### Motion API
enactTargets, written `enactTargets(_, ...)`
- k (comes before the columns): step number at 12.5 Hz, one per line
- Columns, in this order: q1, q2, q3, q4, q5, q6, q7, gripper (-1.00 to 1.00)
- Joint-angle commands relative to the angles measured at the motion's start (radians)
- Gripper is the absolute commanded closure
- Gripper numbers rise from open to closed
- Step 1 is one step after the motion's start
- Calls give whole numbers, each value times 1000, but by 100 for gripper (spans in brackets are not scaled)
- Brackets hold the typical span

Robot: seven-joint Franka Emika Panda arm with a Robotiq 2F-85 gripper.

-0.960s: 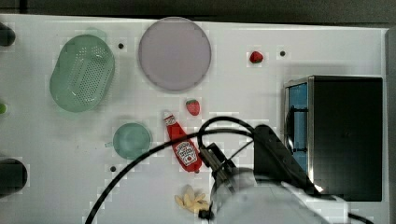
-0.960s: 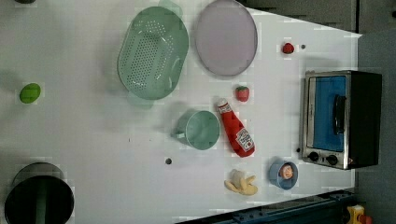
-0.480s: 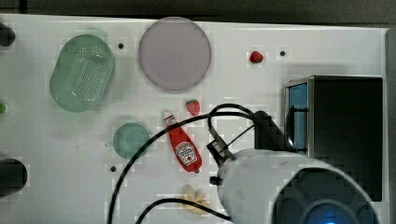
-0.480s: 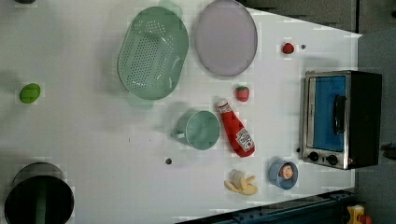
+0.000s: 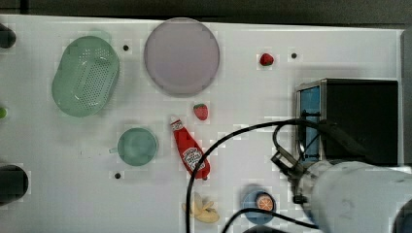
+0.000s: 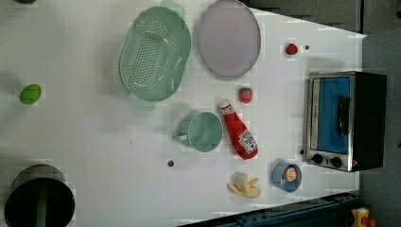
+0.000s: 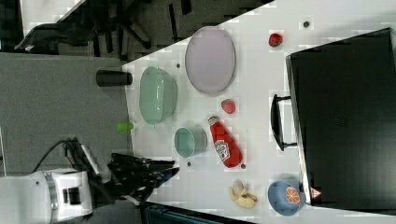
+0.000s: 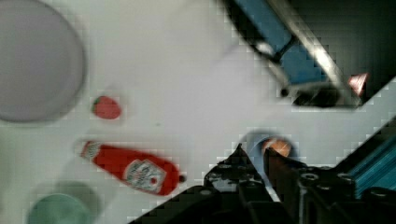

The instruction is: Flap open oven.

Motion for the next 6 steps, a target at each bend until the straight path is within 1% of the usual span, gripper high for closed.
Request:
enactTargets(1,-5,43,-57,-24,-59,48,-356,65)
enactTargets(4,-7,115,-117,-48,-69,162,-569,65)
enactTargets(6,-8,184,-153,-49,-69,276,-658,65)
